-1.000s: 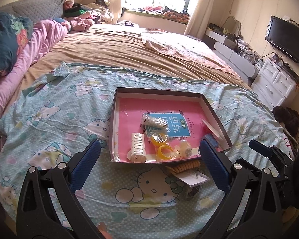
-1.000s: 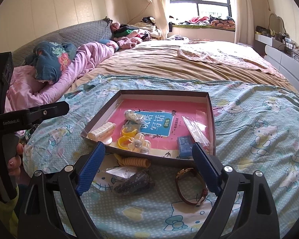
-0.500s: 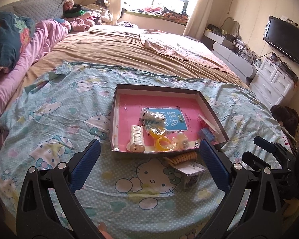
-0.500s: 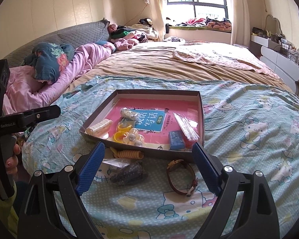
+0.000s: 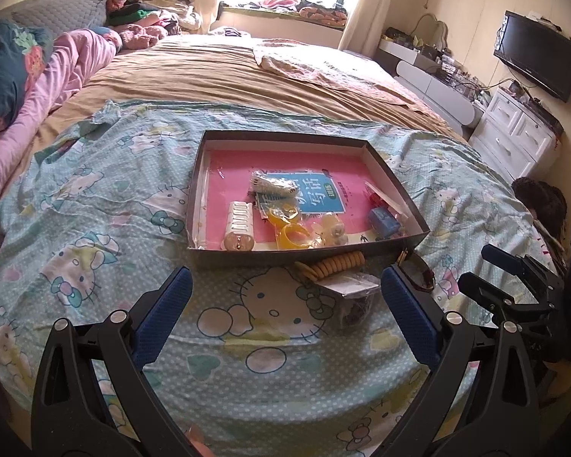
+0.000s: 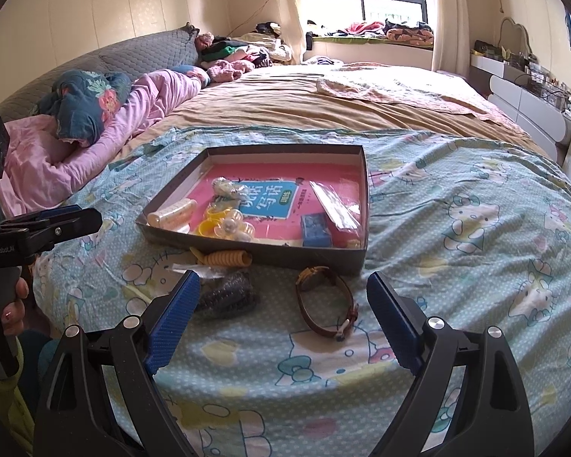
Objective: Organize jewelry
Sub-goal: 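Withdraw both open grippers from the tray back toward the remaining items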
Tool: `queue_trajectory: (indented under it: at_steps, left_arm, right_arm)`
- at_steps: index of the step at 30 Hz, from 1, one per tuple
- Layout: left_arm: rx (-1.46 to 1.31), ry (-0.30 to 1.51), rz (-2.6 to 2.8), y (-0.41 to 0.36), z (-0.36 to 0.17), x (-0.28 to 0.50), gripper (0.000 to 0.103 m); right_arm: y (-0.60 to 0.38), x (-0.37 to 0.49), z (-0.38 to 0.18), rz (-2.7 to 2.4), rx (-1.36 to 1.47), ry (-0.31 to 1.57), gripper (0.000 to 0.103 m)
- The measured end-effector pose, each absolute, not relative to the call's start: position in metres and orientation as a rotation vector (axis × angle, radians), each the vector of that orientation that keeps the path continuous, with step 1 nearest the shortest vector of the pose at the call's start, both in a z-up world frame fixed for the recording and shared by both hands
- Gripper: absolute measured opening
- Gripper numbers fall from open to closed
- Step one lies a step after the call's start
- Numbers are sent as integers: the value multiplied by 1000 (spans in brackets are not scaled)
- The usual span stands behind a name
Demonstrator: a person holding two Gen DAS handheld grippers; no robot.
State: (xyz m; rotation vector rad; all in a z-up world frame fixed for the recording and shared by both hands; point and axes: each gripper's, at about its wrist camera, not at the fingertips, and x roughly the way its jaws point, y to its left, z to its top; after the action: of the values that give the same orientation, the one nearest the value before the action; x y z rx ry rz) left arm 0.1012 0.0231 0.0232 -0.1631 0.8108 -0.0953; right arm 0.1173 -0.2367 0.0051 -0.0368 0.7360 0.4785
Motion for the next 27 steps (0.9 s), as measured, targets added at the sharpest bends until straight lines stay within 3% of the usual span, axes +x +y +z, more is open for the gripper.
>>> queue_trajectory:
  at_steps: [27]
  left_arm:
    - [-165,934,-166,-30,-25,122,91]
  right_arm:
    - [-251,96,-44,490,-37,832,88]
